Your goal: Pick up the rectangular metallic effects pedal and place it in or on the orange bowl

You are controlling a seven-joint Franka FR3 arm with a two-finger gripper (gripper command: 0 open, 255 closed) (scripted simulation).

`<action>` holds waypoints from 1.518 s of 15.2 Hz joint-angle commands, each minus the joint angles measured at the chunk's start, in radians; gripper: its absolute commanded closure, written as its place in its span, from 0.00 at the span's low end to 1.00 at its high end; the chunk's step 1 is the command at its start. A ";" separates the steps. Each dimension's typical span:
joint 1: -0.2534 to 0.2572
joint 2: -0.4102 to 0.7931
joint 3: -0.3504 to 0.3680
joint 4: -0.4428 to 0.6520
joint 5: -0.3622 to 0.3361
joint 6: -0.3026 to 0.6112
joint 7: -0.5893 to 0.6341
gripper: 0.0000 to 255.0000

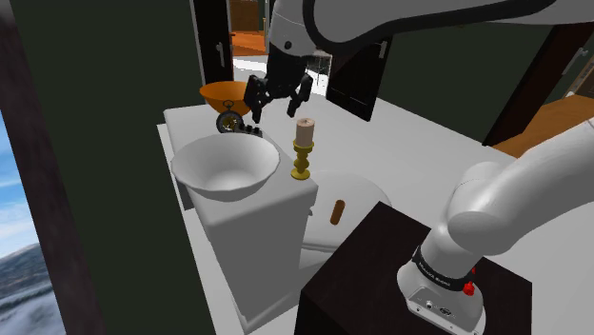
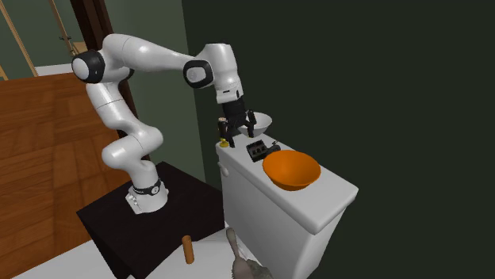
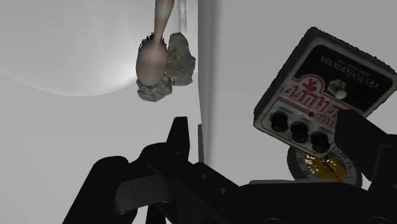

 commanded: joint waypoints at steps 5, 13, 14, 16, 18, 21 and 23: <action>-0.033 0.117 0.090 0.090 -0.048 0.093 0.154 0.00; -0.043 0.161 0.102 0.044 -0.067 0.179 0.167 0.00; -0.043 0.161 0.102 0.044 -0.067 0.179 0.167 0.00; -0.043 0.161 0.102 0.044 -0.067 0.179 0.167 0.00; -0.043 0.161 0.102 0.044 -0.067 0.179 0.167 0.00; -0.043 0.161 0.102 0.044 -0.067 0.179 0.167 1.00; -0.043 0.161 0.102 0.044 -0.067 0.179 0.167 1.00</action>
